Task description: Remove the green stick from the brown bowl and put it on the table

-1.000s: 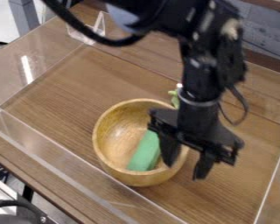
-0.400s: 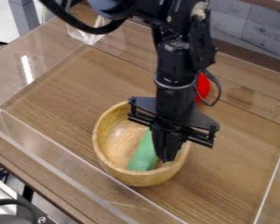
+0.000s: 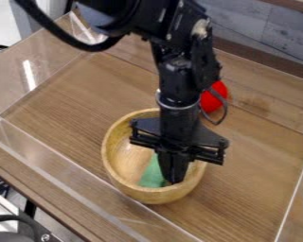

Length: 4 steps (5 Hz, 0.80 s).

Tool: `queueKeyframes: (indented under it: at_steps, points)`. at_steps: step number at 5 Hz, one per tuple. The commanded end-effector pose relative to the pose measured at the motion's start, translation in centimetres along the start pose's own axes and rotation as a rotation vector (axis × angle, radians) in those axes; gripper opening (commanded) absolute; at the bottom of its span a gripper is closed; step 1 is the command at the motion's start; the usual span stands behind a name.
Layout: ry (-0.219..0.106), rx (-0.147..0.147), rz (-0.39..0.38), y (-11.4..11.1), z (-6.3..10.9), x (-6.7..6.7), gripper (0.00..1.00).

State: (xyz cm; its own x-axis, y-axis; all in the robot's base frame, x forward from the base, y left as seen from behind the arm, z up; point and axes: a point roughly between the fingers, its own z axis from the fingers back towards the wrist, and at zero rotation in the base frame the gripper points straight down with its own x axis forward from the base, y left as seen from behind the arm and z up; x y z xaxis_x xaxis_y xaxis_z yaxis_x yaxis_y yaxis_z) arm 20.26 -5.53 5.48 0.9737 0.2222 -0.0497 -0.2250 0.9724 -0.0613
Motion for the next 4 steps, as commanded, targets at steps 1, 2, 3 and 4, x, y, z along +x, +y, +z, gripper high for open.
queueKeyframes:
  at_steps: [1,2,3,4]
  points:
    - [-0.008,-0.005,-0.047,0.5,0.8,0.1,0.0]
    - [0.0,0.001,-0.099,1.0,1.2,-0.2,0.0]
    - [0.004,0.005,-0.114,1.4,0.9,-0.8,0.0]
    - [0.008,0.007,-0.129,1.7,0.8,-1.3,0.0]
